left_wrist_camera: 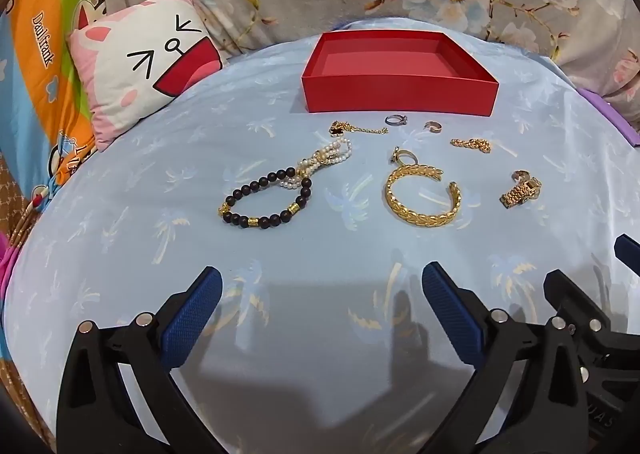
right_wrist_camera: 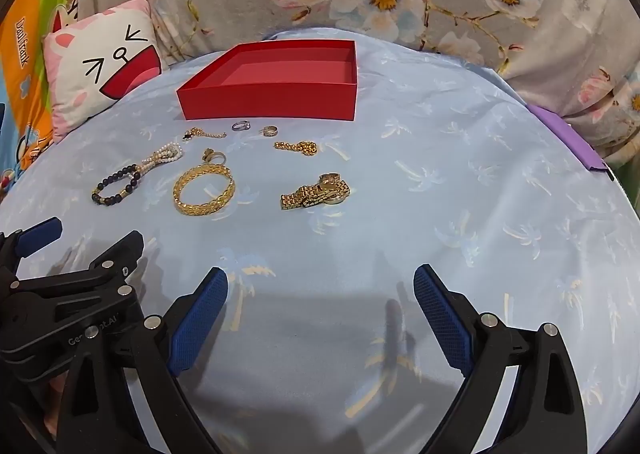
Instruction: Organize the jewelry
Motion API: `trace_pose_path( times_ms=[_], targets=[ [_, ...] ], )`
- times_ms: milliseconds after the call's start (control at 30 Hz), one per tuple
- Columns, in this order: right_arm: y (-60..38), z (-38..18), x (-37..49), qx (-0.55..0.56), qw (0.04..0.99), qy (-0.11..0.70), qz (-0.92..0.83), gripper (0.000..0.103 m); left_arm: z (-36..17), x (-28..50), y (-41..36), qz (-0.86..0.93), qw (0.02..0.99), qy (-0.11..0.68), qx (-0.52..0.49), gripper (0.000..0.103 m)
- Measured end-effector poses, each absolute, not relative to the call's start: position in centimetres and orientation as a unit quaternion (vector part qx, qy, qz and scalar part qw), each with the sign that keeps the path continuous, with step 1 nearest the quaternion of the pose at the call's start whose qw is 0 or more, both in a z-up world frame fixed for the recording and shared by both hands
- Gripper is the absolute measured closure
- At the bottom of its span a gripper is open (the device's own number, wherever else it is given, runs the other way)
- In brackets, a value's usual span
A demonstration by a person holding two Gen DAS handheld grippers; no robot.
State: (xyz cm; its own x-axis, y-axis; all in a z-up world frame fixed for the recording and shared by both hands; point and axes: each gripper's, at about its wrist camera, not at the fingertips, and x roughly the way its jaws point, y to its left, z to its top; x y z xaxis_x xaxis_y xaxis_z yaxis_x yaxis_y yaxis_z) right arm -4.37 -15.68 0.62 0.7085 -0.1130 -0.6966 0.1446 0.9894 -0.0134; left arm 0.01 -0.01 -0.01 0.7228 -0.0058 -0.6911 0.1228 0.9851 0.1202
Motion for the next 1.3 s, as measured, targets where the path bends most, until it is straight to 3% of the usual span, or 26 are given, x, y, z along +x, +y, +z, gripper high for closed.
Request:
trace_pose_path(
  times_ms=[1300],
  targets=[
    [-15.34,0.8,-4.62,0.014,0.926,0.37,-0.072,0.011,0.26,-0.1,0.09,-0.034,0.927,0.367,0.075,0.005]
  ],
)
